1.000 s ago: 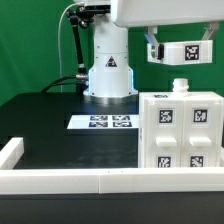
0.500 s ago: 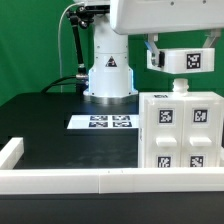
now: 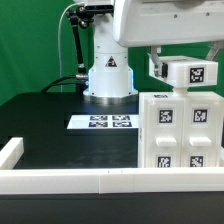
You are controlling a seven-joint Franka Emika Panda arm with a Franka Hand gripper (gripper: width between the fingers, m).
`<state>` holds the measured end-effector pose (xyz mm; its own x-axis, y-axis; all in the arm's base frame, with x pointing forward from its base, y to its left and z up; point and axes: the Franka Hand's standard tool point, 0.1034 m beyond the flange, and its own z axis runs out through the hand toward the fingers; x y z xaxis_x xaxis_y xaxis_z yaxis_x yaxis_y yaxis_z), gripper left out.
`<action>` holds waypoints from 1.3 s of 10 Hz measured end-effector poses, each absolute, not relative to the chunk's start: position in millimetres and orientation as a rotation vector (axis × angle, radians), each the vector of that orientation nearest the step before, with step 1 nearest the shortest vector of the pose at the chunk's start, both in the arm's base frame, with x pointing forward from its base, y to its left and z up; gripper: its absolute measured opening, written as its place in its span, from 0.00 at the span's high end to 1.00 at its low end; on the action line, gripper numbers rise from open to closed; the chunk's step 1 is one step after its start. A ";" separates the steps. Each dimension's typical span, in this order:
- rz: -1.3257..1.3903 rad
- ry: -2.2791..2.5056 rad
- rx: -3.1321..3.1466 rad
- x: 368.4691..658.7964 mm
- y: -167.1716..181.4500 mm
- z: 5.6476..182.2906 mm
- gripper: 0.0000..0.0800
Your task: Assemble cabinet
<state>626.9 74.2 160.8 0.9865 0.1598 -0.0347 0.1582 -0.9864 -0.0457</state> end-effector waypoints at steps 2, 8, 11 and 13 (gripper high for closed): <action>0.038 -0.251 -3.088 626.6 76.2 156.3 0.30; 0.025 -0.252 -3.089 627.7 76.2 156.4 0.30; 0.026 -0.251 -3.089 627.6 76.1 156.0 0.04; 0.026 -0.251 -3.089 627.6 76.1 156.0 0.01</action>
Offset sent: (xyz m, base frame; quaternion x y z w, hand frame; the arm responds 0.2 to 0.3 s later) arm -0.0046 0.0039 -0.0078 -0.0005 0.0047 0.0124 0.9999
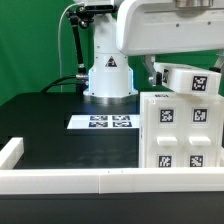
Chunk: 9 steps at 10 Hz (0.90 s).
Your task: Assemble cabinet
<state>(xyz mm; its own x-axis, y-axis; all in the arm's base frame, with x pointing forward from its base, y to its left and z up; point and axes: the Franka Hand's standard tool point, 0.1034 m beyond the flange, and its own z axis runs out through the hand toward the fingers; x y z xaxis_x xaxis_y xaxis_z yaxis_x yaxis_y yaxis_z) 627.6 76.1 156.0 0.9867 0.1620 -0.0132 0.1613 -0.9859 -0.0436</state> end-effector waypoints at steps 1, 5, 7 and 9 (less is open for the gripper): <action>0.026 -0.251 -3.089 627.6 76.1 156.0 0.00; -0.070 -0.258 -3.090 616.5 77.9 159.3 0.00; -0.081 -0.253 -3.091 615.9 75.4 157.4 0.14; -0.083 -0.252 -3.092 617.6 74.9 158.2 0.30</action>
Offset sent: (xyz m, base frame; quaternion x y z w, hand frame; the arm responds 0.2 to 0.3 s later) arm -0.0282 0.0002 0.0077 -0.0295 0.0467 -0.0073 0.9984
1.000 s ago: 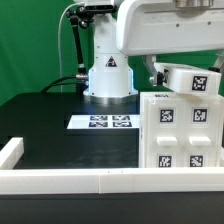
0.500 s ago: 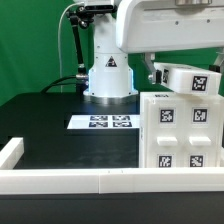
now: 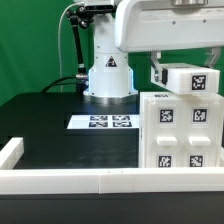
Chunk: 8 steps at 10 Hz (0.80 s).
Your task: Assemble cabinet
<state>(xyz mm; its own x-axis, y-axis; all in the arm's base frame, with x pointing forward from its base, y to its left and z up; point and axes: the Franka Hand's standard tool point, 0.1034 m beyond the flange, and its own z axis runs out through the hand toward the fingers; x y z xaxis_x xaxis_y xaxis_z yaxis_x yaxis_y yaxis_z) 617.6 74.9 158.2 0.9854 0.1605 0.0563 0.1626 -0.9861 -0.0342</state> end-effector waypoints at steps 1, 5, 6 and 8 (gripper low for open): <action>-0.079 -0.251 -3.092 617.7 74.7 158.5 0.30; -0.077 -0.216 -3.085 619.2 67.5 157.8 0.30; -0.076 -0.159 -3.087 619.2 67.9 157.8 0.30; -0.070 0.038 -3.087 619.0 68.4 157.6 0.30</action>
Offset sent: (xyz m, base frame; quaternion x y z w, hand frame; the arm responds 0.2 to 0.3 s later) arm 0.0049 -0.0089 -0.0032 0.0483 -0.0058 0.0476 0.9977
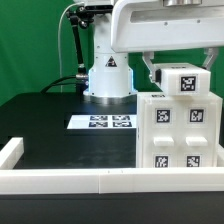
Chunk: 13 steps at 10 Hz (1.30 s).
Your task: Assemble cabinet
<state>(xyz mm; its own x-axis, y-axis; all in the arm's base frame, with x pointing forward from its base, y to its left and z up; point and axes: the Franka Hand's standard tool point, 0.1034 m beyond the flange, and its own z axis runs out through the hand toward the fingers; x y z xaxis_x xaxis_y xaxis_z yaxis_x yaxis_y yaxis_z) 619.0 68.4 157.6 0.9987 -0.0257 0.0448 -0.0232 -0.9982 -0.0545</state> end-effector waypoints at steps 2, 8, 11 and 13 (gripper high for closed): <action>-0.062 0.286 -3.068 618.7 69.3 157.4 0.30; -0.032 1.055 -2.885 617.4 72.9 156.7 0.30; -0.049 1.489 -2.666 620.1 78.2 155.9 0.30; -0.034 1.728 -2.508 620.1 77.9 155.5 0.30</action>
Offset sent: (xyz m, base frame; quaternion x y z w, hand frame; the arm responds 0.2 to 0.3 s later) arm -0.0081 -0.0020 -0.0007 -0.0044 -0.0045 0.2547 0.9670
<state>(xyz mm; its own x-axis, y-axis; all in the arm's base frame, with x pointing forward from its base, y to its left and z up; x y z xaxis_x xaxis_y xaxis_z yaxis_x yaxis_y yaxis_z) 620.1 77.9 155.5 0.3576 -0.9332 -0.0362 -0.9311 -0.3532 -0.0915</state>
